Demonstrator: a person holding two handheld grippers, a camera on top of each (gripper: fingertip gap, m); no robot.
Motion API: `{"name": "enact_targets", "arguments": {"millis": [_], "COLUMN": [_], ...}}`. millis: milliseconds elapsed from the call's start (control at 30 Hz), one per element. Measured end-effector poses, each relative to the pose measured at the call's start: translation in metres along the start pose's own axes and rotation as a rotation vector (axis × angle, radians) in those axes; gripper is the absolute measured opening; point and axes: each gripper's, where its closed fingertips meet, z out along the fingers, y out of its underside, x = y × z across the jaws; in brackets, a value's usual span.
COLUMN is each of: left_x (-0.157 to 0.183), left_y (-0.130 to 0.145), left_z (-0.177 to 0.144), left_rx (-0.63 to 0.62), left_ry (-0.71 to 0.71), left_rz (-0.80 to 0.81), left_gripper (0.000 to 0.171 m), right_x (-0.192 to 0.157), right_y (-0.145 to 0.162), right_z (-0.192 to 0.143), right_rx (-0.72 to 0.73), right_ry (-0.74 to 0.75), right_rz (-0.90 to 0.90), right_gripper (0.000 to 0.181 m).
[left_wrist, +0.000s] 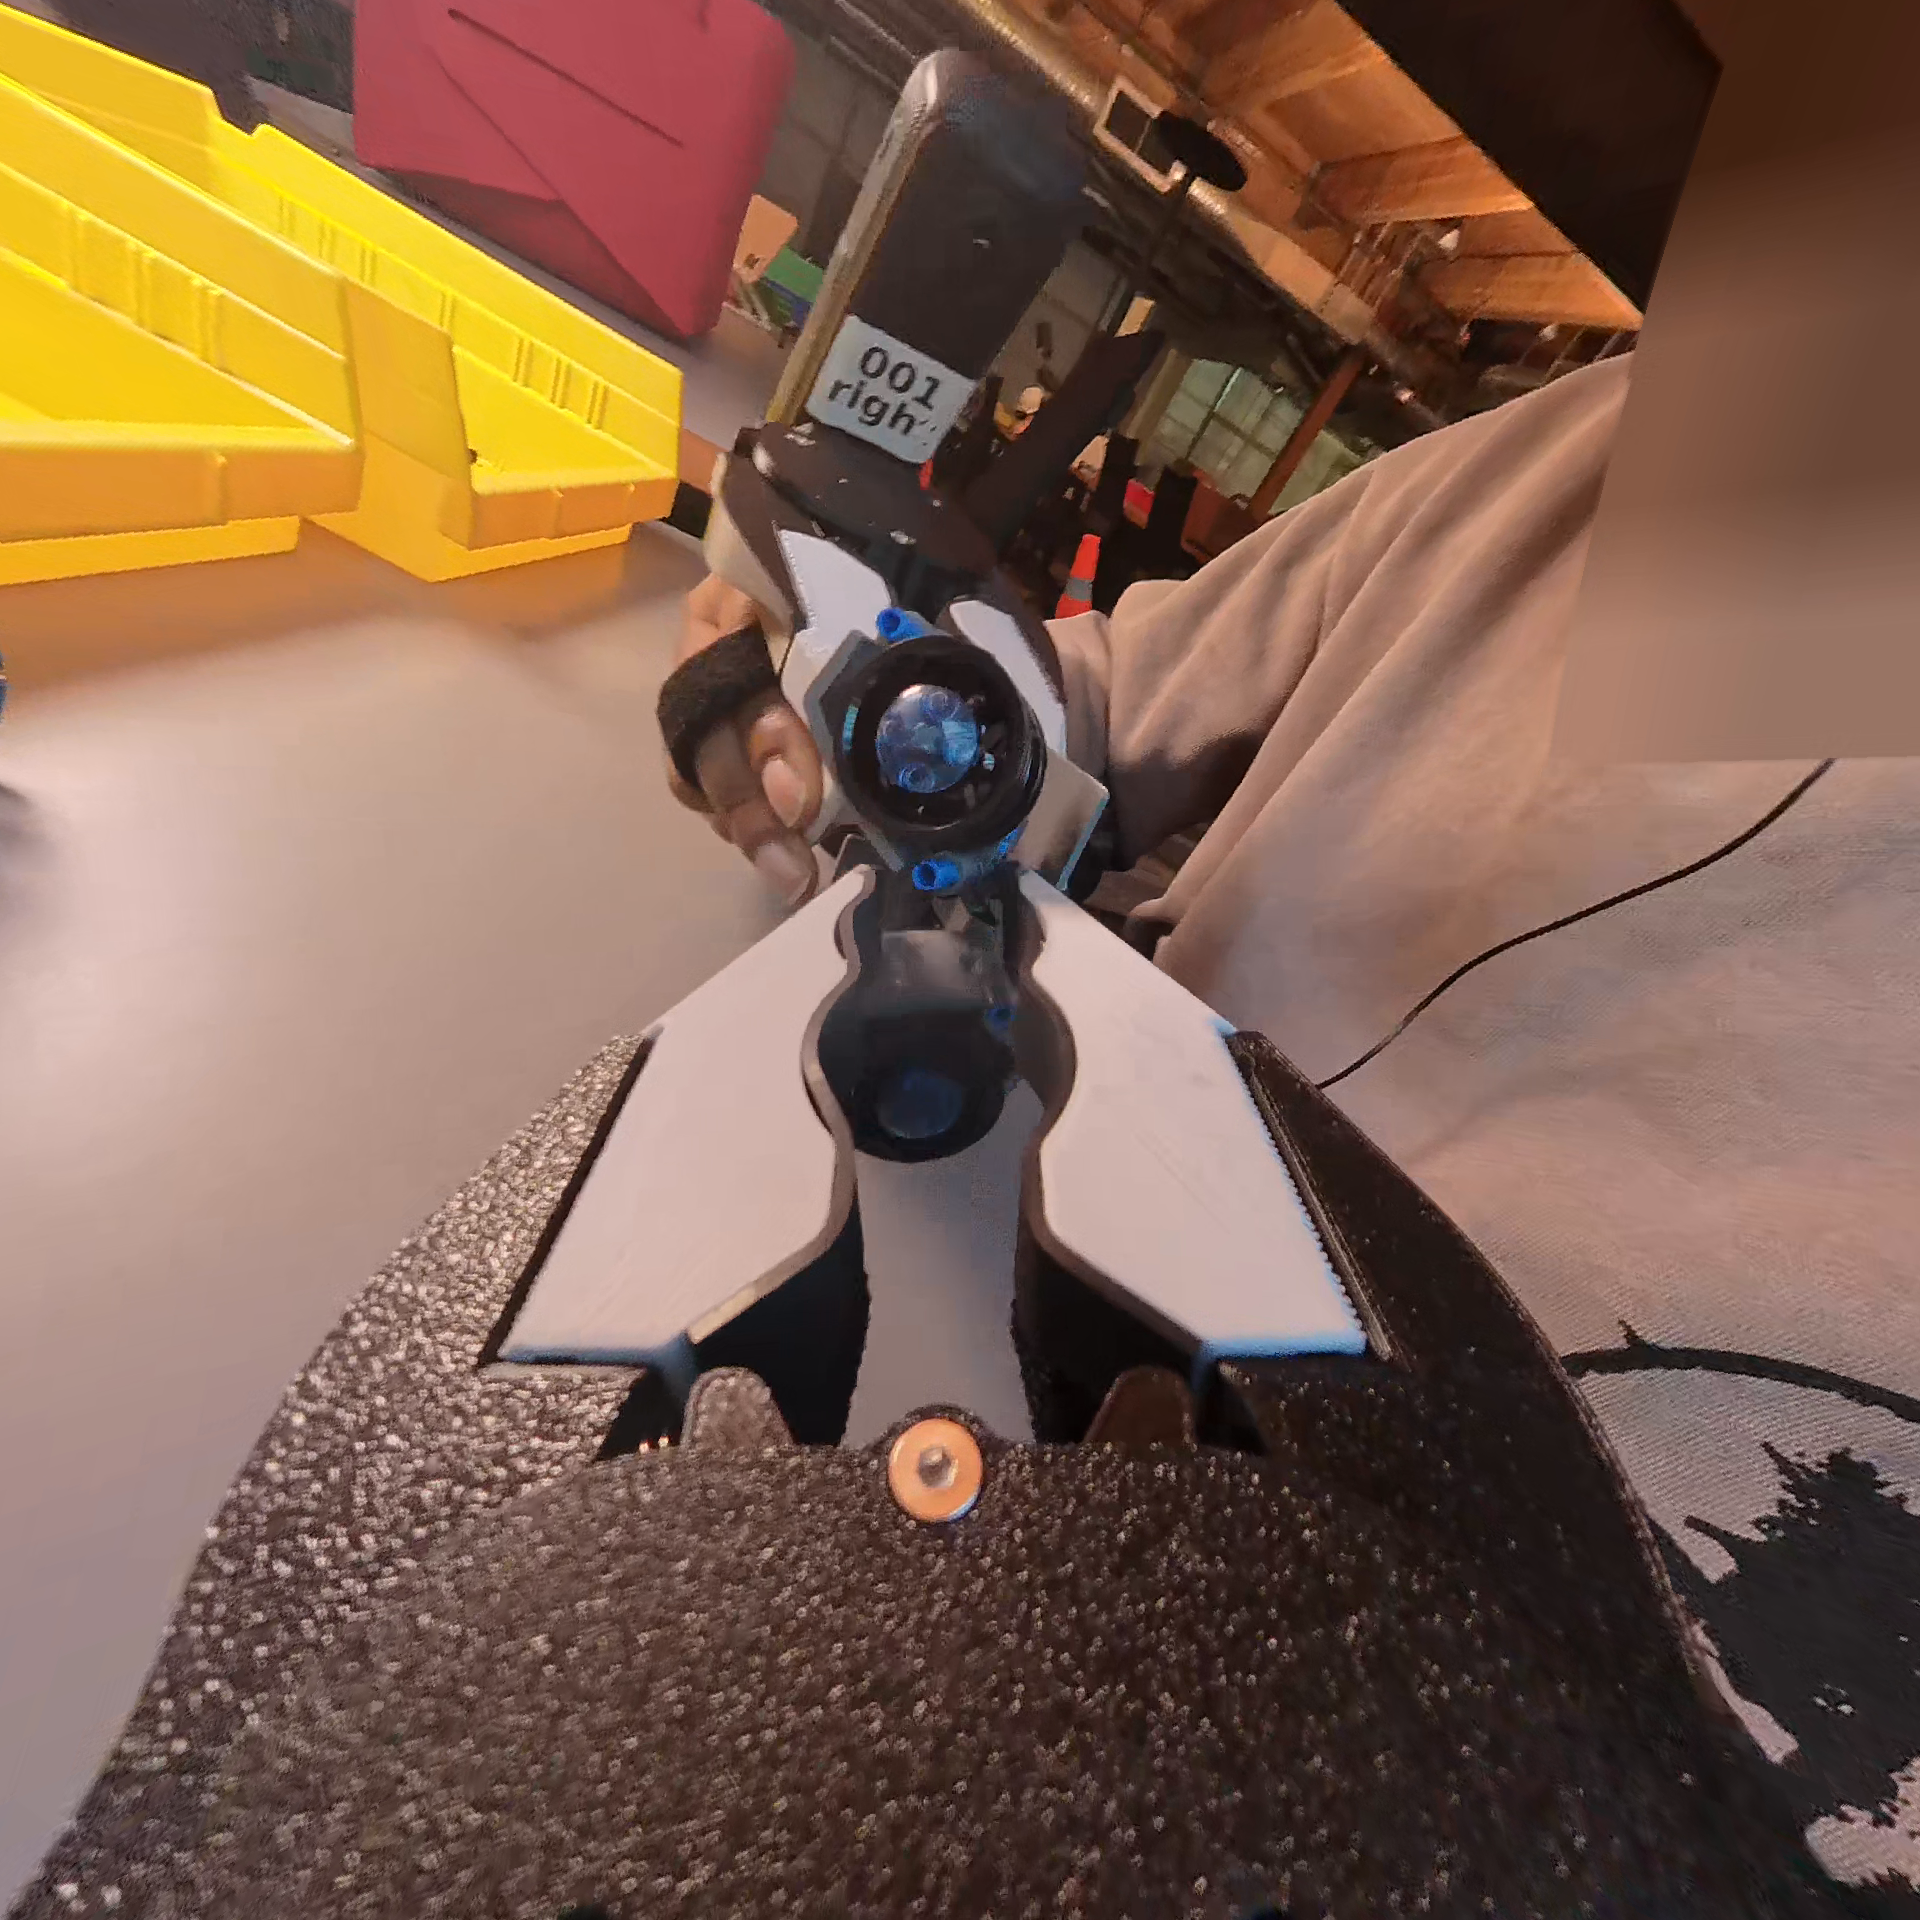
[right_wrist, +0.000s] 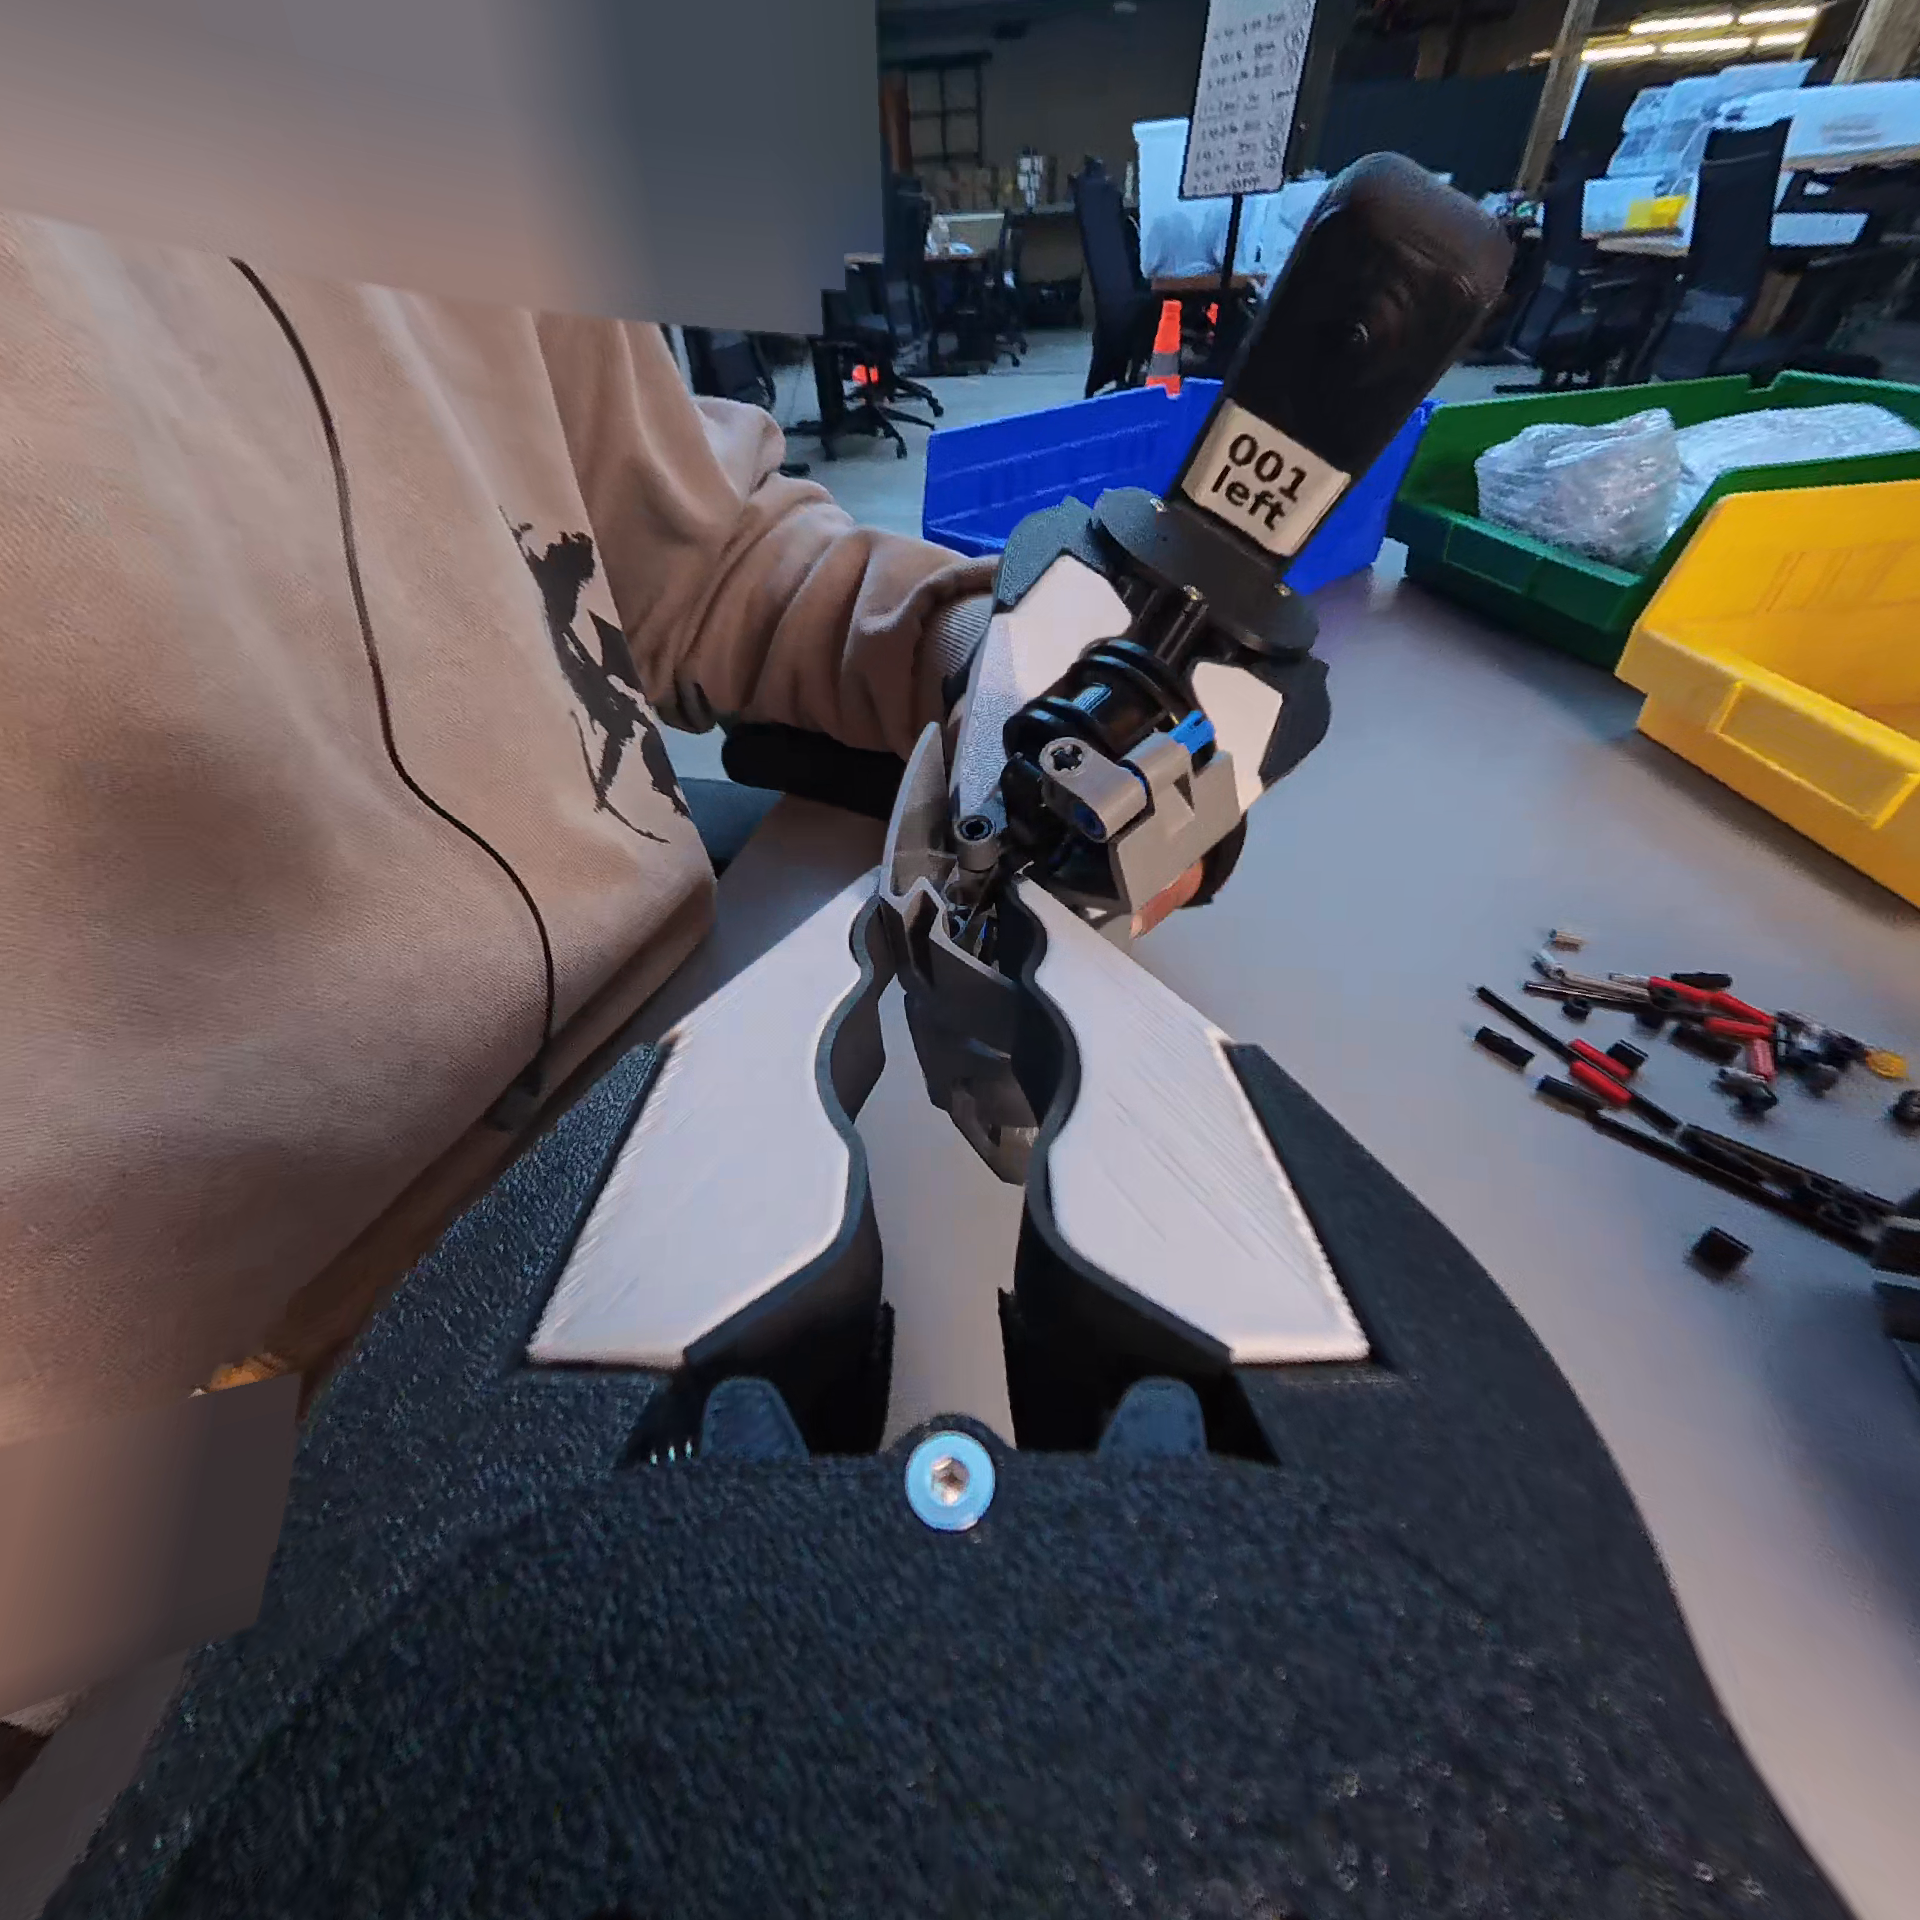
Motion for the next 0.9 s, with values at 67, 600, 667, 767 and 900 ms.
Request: {"name": "enact_targets", "arguments": {"millis": [67, 600, 667, 767, 900], "left_x": [0.007, 0.007, 0.001, -0.006, -0.007], "left_y": [-0.002, -0.009, -0.012, -0.021, -0.030], "left_z": [0.002, 0.000, -0.003, -0.008, -0.011], "left_rx": [0.021, 0.078, 0.099, 0.151, 0.213], "left_ry": [0.049, 0.061, 0.026, -0.036, -0.073], "left_rz": [-0.017, -0.049, -0.036, 0.007, 0.050], "left_gripper": [0.019, 0.015, 0.014, 0.014, 0.013], "right_x": [-0.005, -0.003, 0.007, 0.023, 0.028], "right_y": [-0.004, 0.001, -0.002, -0.006, -0.013], "right_z": [0.001, -0.001, -0.001, -0.002, 0.000], "right_rx": [0.036, -0.015, 0.009, 0.066, 0.124], "right_ry": [-0.052, -0.102, -0.030, 0.074, 0.098], "right_rz": [0.055, 0.194, 0.170, 0.163, 0.199], "right_gripper": [0.018, 0.018, 0.019, 0.023, 0.024]}}
